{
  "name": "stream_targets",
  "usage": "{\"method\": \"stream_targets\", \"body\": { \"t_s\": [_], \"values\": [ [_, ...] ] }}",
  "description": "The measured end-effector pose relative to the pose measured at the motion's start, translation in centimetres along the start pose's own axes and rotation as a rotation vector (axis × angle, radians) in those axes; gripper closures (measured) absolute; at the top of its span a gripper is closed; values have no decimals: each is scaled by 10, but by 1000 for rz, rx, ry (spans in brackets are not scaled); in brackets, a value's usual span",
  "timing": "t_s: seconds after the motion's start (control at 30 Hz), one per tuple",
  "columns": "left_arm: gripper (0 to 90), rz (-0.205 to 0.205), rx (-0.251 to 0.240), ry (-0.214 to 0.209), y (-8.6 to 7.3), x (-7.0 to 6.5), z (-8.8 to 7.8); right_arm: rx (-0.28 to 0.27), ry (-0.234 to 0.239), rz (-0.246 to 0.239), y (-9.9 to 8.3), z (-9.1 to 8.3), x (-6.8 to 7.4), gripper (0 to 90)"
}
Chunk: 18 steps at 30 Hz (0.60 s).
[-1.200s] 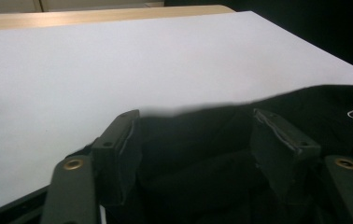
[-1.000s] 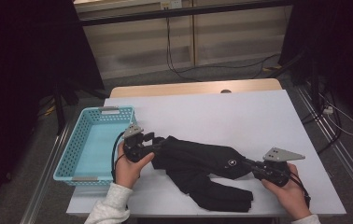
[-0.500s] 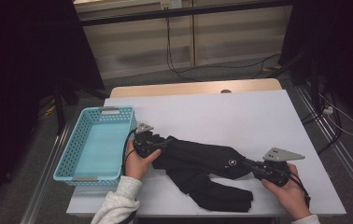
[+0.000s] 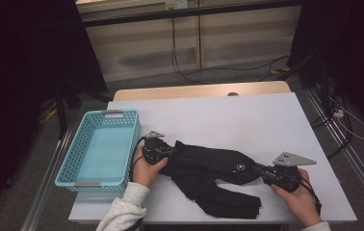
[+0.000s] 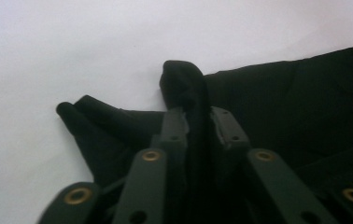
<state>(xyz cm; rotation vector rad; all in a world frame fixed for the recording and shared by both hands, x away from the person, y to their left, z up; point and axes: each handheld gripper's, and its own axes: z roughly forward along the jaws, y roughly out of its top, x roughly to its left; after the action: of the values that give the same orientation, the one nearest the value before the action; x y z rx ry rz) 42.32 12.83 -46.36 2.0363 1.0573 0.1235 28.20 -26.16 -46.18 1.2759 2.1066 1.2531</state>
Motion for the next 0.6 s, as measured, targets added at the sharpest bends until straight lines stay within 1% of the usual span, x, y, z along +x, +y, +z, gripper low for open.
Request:
{"method": "stream_targets", "body": {
  "t_s": [0.07, 0.13, 0.17, 0.23, 0.27, 0.37, 0.4, 0.43, 0.5, 0.53, 0.57, 0.6],
  "values": [
    [832, 0, -3, -8, 0, -1, -1, -1, -3, 5, 0, 0, 0, 812],
    [848, -7, -11, -19, 1, -1, -3, -1, -7, 4, 0, 0, 0, 804],
    [848, 0, -24, -15, 2, -2, -5, -1, -7, 4, 0, 0, 0, 804],
    [850, -3, -57, -16, 5, -3, -11, -2, -12, 2, 0, 0, 0, 798],
    [852, 3, -62, -24, 7, -4, -15, -10, -20, 3, 0, 0, -1, 797],
    [853, 12, -100, -40, 11, -6, -26, -13, -23, 6, 1, -1, -3, 786],
    [855, 21, -132, -42, 13, -8, -33, -14, -28, 13, 1, -2, -3, 766],
    [856, 21, -132, -42, 13, -8, -33, -14, -28, 13, 1, -2, -3, 766],
    [856, 27, -142, -47, 14, -9, -37, -8, -31, 17, 1, -1, -2, 737],
    [856, 31, -144, -50, 14, -10, -39, -6, -36, 21, 1, 0, -2, 694],
    [856, 31, -145, -57, 14, -11, -41, -6, -36, 21, 1, 0, -2, 694],
    [856, 33, -149, -59, 15, -11, -43, -8, -45, 31, 1, -1, -3, 647]
  ]
}}
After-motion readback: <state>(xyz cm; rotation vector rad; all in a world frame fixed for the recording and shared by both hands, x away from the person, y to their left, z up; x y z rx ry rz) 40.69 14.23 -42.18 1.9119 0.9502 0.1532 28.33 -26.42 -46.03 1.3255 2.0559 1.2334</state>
